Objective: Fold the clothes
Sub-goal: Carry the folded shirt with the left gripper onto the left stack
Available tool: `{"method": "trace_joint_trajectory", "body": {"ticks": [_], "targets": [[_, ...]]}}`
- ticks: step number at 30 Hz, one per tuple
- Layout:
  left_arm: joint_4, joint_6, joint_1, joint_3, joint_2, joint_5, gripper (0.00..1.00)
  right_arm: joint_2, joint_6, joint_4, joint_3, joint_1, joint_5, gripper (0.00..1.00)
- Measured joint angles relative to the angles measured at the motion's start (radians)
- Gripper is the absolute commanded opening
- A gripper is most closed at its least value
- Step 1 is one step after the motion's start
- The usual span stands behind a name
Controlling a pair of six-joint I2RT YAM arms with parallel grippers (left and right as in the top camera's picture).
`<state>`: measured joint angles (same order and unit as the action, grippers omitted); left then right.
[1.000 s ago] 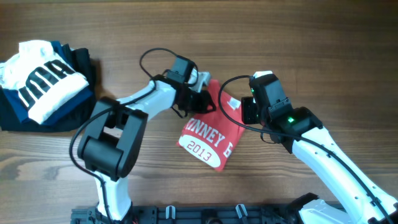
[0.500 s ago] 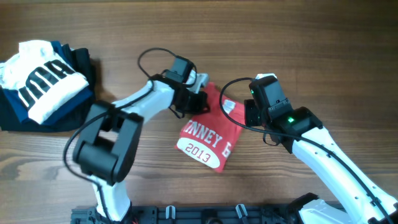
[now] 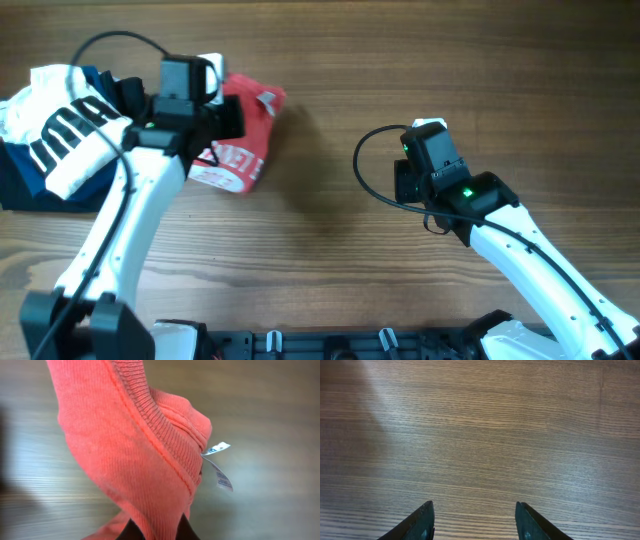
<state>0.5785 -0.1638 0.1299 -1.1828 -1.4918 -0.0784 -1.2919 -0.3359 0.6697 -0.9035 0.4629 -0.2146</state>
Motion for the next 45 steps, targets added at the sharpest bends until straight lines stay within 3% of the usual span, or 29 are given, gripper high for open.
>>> {"method": "trace_joint_trajectory", "body": {"ticks": [8, 20, 35, 37, 38, 42, 43, 45], "targets": [[-0.069, 0.048, -0.135, 0.0, 0.124, 0.146, 0.04, 0.0, 0.0, 0.005, 0.0, 0.0, 0.0, 0.52], [-0.214, 0.059, -0.393, -0.014, 0.177, 0.185, 0.04, 0.0, 0.0, 0.026, 0.0, 0.0, -0.004, 0.53], [-0.325, 0.059, -0.629, -0.019, -0.031, 0.186, 0.08, 0.0, 0.0, 0.034, 0.0, 0.0, -0.004, 0.53], [-0.335, 0.06, -0.644, -0.019, -0.055, 0.186, 0.17, 0.0, 0.0, 0.034, 0.0, 0.0, -0.004, 0.53], [-0.341, 0.061, -0.651, -0.02, -0.067, 0.186, 0.36, 0.0, 0.0, 0.034, 0.0, 0.0, -0.004, 0.53], [-0.351, 0.072, -0.677, -0.022, -0.108, 0.186, 0.95, 0.0, 0.0, 0.034, 0.0, 0.0, -0.004, 0.54], [-0.35, 0.072, -0.683, -0.023, -0.114, 0.186, 1.0, 0.0, 0.0, 0.034, 0.0, 0.0, -0.004, 0.54], [-0.341, 0.071, -0.703, -0.024, -0.127, 0.186, 1.0, 0.0, 0.0, 0.034, 0.0, 0.0, -0.004, 0.54]]}}
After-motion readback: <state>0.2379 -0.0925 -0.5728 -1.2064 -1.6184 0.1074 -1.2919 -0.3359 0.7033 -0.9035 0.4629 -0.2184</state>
